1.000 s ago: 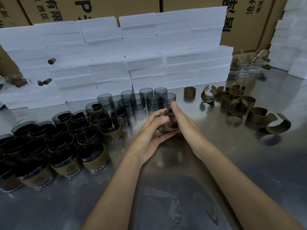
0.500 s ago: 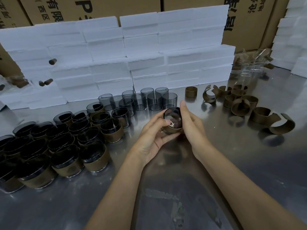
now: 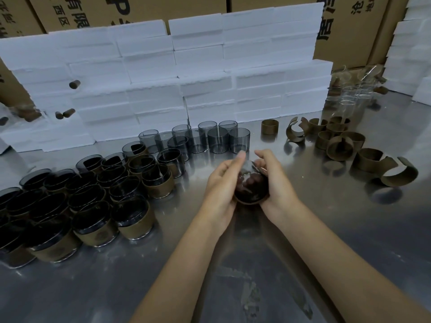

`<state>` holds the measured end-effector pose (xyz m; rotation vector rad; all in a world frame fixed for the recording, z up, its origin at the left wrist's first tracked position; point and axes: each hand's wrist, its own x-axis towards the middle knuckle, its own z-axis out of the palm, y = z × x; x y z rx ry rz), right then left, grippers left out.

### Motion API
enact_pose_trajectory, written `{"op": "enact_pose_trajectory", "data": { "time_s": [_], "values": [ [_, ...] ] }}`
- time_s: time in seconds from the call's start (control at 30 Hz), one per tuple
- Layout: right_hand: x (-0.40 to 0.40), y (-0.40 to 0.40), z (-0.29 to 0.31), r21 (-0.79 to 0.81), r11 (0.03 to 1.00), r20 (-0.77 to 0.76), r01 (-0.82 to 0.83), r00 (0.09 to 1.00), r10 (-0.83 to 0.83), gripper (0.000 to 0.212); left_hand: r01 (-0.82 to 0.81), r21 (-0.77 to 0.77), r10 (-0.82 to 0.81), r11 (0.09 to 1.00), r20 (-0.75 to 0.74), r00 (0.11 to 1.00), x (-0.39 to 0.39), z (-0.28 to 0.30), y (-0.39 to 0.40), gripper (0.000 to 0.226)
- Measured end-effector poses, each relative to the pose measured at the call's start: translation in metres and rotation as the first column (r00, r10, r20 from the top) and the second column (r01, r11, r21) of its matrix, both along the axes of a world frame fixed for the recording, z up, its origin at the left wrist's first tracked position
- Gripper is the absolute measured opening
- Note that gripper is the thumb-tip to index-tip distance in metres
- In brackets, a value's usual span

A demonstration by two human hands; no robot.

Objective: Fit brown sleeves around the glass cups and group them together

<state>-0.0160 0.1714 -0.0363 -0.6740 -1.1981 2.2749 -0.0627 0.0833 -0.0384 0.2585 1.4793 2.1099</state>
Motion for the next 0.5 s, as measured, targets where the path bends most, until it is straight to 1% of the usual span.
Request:
{"op": "enact_pose_trajectory", "data": {
  "time_s": [0.07, 0.13, 0.2, 0.23, 0.3, 0.37, 0.5],
  "values": [
    [0.006, 0.003, 0.002, -0.093, 0.994, -0.022, -0.055, 0.998, 0.053, 0.029, -0.022, -0.002, 0.022, 1.0, 0.01, 1.0, 0.005, -0.002, 0.005, 0.027],
    [0.008, 0.004, 0.002, -0.123, 0.988, -0.007, -0.093, 0.996, 0.093, 0.037, -0.075, -0.004, 0.075, 0.997, 0.014, 0.997, 0.005, -0.005, 0.006, 0.025],
    [0.008, 0.002, 0.003, -0.098, 0.991, 0.028, -0.095, 0.995, 0.098, 0.042, -0.134, -0.004, 0.134, 0.991, -0.002, 0.991, 0.005, -0.007, 0.004, 0.037],
    [0.007, 0.001, 0.003, -0.067, 0.994, 0.042, -0.088, 0.995, 0.091, 0.043, -0.158, -0.001, 0.158, 0.987, -0.003, 0.987, 0.007, -0.007, 0.003, 0.045],
    [0.005, -0.002, 0.003, 0.004, 0.997, 0.063, -0.074, 0.995, 0.074, 0.045, -0.197, -0.013, 0.197, 0.98, -0.016, 0.98, 0.011, -0.007, 0.002, 0.052],
    [0.005, -0.004, 0.001, 0.048, 0.997, 0.072, -0.067, 0.995, 0.063, 0.046, -0.22, -0.037, 0.219, 0.975, -0.047, 0.975, 0.013, -0.005, 0.002, 0.055],
    [0.006, -0.007, 0.003, 0.06, 0.996, 0.068, -0.066, 0.996, 0.062, 0.043, -0.226, -0.047, 0.223, 0.973, -0.06, 0.973, 0.014, -0.002, 0.003, 0.054]
  ]
}}
